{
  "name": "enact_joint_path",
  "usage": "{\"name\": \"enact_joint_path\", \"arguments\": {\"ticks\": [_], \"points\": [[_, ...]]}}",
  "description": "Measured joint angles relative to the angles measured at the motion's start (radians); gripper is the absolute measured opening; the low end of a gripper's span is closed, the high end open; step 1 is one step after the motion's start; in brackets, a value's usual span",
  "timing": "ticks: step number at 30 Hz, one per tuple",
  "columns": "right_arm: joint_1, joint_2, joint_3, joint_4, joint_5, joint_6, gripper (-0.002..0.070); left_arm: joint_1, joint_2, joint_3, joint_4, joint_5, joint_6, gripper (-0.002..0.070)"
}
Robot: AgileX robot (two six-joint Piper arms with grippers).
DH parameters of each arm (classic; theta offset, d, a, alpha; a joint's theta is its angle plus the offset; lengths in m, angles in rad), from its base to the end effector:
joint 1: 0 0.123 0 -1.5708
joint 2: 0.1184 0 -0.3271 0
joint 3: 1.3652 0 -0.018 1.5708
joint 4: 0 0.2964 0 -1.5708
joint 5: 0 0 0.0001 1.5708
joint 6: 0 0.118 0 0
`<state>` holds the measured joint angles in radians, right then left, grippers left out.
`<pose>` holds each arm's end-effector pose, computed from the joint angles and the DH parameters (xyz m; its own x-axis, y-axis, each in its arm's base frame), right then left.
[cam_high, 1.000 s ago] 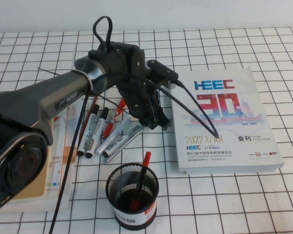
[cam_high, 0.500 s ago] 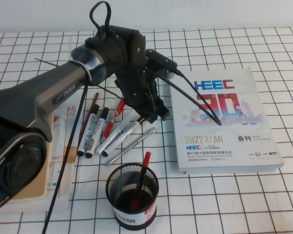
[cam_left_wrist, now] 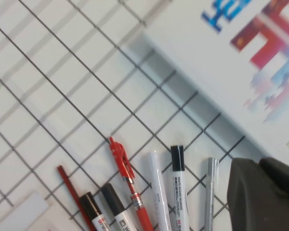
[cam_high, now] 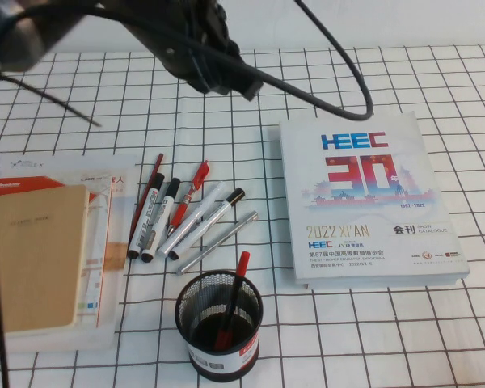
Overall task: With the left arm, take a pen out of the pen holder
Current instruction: 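Take a marker out of the pen holder and lay it on the table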
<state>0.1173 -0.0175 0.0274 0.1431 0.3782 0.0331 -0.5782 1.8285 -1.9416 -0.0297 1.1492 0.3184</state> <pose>0.0800 0.0157 0.1622 -0.3146 0.1293 -0.9404 -0.1164 0.9779 0.1734 0.3966 -0.2627 0.4079 -0.4802 0.6733 -0.5622 0.7387 0.6561 0.1547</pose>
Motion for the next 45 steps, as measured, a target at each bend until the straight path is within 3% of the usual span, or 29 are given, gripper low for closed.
{"name": "enact_joint_path", "arguments": {"ticks": [6,21,32,38,41,45], "points": [[0.000,0.000,0.000,0.000,0.000,0.000,-0.0015,0.000,-0.254,0.203,0.000,-0.135,-0.040,0.0000],[0.000,0.000,0.000,0.000,0.000,0.000,-0.0015,0.000,-0.981,1.132,0.008,-0.609,-0.148,0.0000],[0.000,0.000,0.000,0.000,0.000,0.000,-0.0015,0.000,-1.231,1.296,0.030,-0.627,-0.155,0.0000],[0.000,0.000,0.000,0.000,0.000,0.000,-0.0015,0.000,-1.289,1.395,0.046,-0.740,-0.185,0.0000],[0.000,0.000,0.000,0.000,0.000,0.000,-0.0015,0.033,-1.353,1.493,0.020,-0.836,-0.192,0.0000],[0.000,0.000,0.000,0.000,0.000,0.000,-0.0015,0.147,-1.485,1.637,-0.043,-0.959,-0.192,0.0000]]}}
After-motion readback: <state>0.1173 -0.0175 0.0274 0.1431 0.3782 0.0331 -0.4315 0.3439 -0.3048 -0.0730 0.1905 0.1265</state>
